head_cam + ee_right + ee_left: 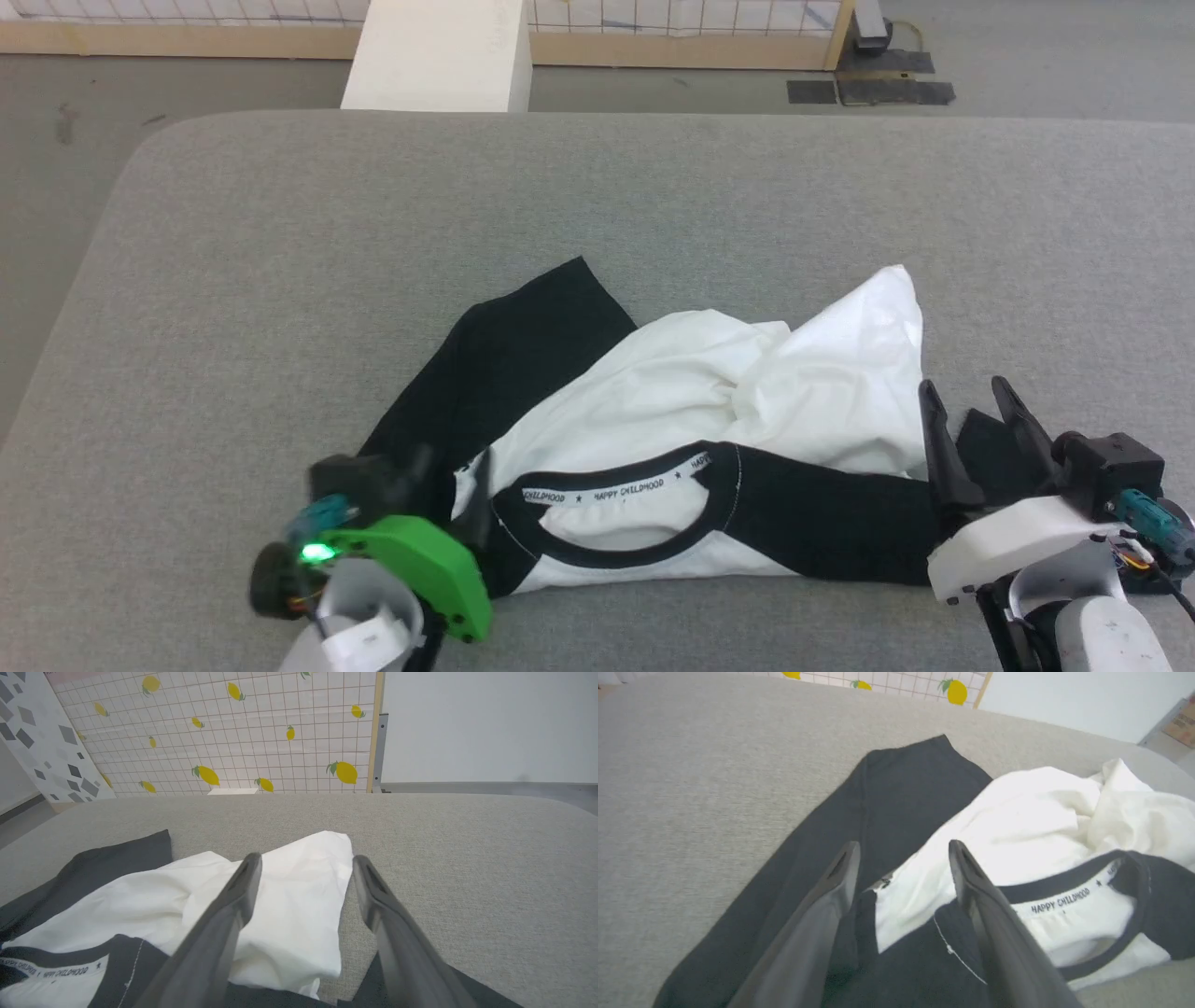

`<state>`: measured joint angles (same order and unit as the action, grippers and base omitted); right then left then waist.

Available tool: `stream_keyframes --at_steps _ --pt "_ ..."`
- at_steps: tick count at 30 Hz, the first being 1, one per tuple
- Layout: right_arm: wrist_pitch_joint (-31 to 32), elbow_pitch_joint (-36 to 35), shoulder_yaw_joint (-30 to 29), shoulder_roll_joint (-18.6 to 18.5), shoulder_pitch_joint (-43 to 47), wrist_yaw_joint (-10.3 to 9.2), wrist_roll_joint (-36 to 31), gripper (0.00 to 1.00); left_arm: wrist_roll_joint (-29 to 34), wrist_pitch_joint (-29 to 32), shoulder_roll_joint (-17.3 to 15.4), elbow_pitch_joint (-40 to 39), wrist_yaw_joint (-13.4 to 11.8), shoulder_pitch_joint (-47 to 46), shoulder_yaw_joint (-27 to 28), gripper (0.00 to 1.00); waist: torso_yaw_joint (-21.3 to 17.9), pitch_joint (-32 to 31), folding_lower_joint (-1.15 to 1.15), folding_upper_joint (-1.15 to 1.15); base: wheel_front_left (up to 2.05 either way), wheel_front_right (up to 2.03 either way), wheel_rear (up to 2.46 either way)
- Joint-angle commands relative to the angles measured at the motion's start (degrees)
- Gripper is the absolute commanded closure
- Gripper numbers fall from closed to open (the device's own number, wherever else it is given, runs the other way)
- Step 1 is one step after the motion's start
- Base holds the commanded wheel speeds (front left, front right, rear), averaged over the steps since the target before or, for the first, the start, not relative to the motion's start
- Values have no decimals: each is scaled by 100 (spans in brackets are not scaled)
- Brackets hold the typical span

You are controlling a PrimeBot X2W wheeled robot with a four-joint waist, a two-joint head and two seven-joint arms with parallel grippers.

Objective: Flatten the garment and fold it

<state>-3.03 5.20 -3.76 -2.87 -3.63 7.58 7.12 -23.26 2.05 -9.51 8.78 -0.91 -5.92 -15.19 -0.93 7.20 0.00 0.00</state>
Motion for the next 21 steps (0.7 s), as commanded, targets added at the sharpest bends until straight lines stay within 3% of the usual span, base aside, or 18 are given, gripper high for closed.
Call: stream_keyframes --at_steps 1,10,11,12,16,21 --pt "-6 -11 28 0 -82 -9 31 0 27 259 -28 70 102 -144 -134 0 -72 39 0 0 0 0 0" --pt "-60 58 61 0 -107 -9 101 0 -15 1930 -225 71 224 -359 -634 0 -220 110 0 0 0 0 0" --pt "-68 75 73 0 -125 -9 109 0 -15 2216 -298 58 257 -374 -715 76 -237 121 0 0 0 0 0" --pt "-73 82 75 0 -132 -9 115 0 -20 2296 -330 24 311 -386 -762 100 -243 125 0 0 0 0 0" --pt "-91 100 63 0 -144 -9 124 0 -243 2467 -362 -281 548 -327 -923 100 -232 112 0 0 0 0 0" --pt "-78 90 -34 0 -106 -9 84 0 -1106 3073 -423 -973 761 101 -1229 100 -146 35 0 0 0 0 0"
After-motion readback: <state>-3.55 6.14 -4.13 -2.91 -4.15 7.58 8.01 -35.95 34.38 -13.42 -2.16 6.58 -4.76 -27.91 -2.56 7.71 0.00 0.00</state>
